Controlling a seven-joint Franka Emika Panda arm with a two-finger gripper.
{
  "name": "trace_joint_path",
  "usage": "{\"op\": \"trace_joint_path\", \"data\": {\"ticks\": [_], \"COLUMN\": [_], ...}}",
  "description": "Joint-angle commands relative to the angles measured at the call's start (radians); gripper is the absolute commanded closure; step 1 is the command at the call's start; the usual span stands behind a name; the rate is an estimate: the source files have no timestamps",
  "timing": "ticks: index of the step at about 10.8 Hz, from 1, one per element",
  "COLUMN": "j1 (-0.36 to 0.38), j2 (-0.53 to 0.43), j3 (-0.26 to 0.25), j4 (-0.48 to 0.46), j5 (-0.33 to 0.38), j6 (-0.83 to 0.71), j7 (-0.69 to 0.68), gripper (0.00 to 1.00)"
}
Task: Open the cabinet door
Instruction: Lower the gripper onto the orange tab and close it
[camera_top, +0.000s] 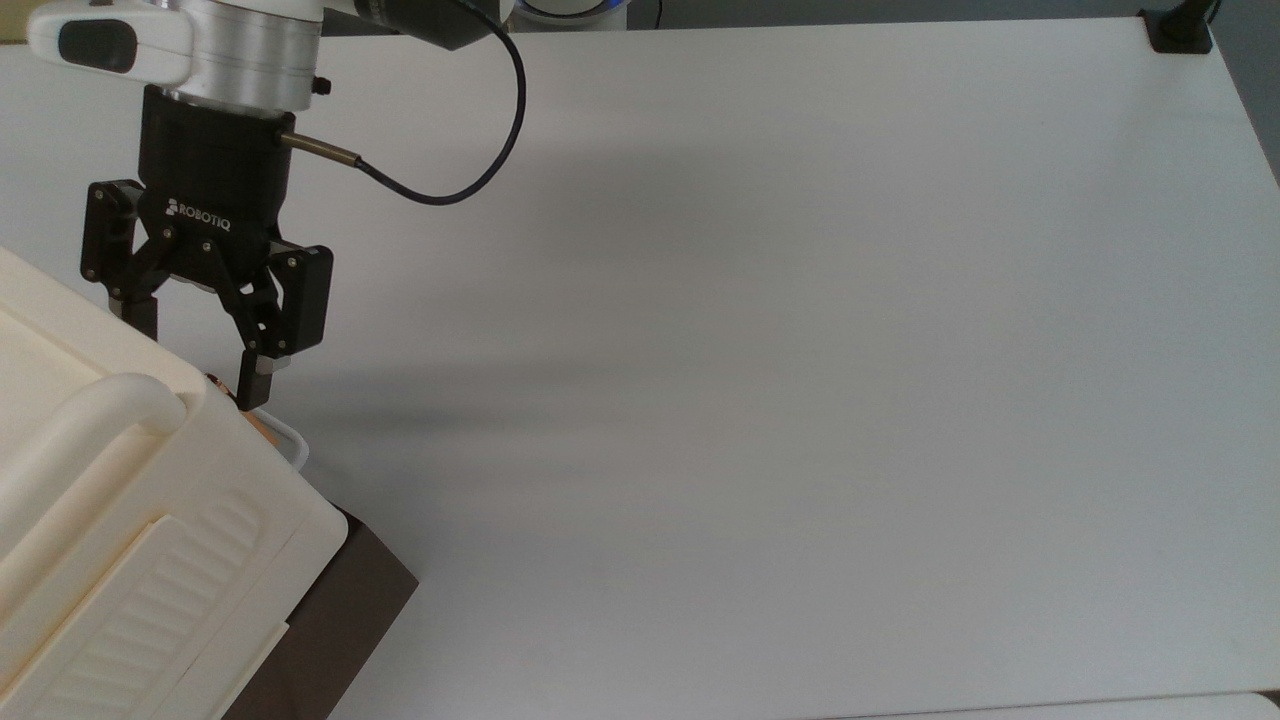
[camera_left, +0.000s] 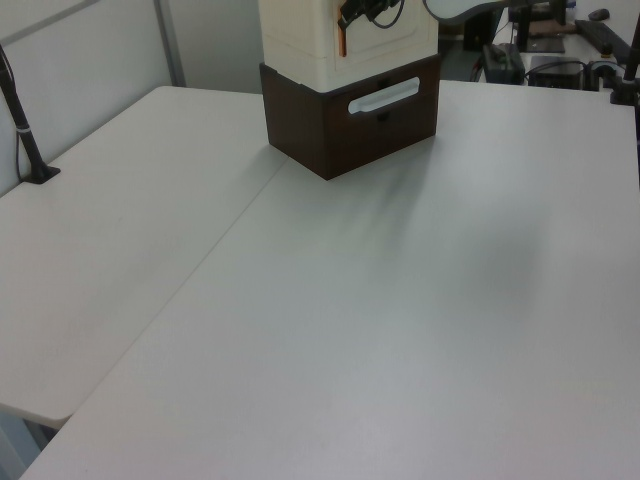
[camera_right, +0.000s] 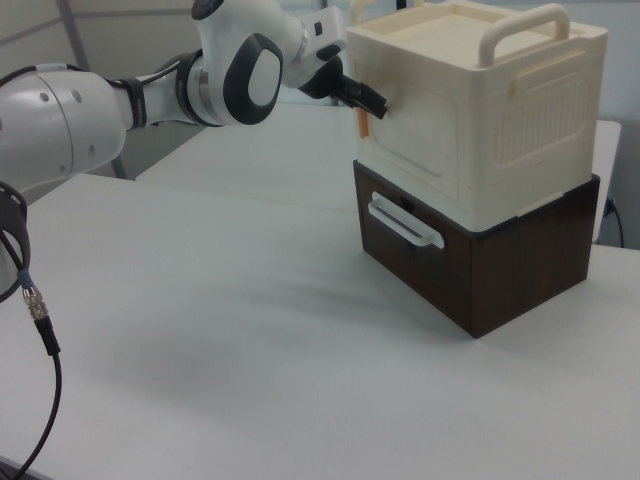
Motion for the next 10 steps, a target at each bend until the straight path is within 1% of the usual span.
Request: {"op": "trace_joint_path", "data": {"ticks": [1, 3, 5, 7, 8, 9, 10], "j1": [0.004, 0.009, 0.009, 0.012, 0.017, 0.015, 0.015], "j2": [0.018, 0.017, 0.017, 0.012, 0.003, -0.005, -0.012], "j3": [-0.009, -0.006, -0.006, -0.003, -0.001, -0.001, 0.0], "j4": [0.014, 0.009, 0.009, 0.006, 0.004, 0.004, 0.001], "j5": [-0.039, -0.04, -0.042, -0.04, -0.033, -0.028, -0.025], "j6": [0.017, 0.017, 0.019, 0.017, 0.017, 0.016, 0.016], "j7": [0.045, 0.102, 0.114, 0.116, 0.117, 0.117, 0.117], "gripper": [0.56, 0.62, 0.71, 0.81, 0.88, 0.91, 0.92]}}
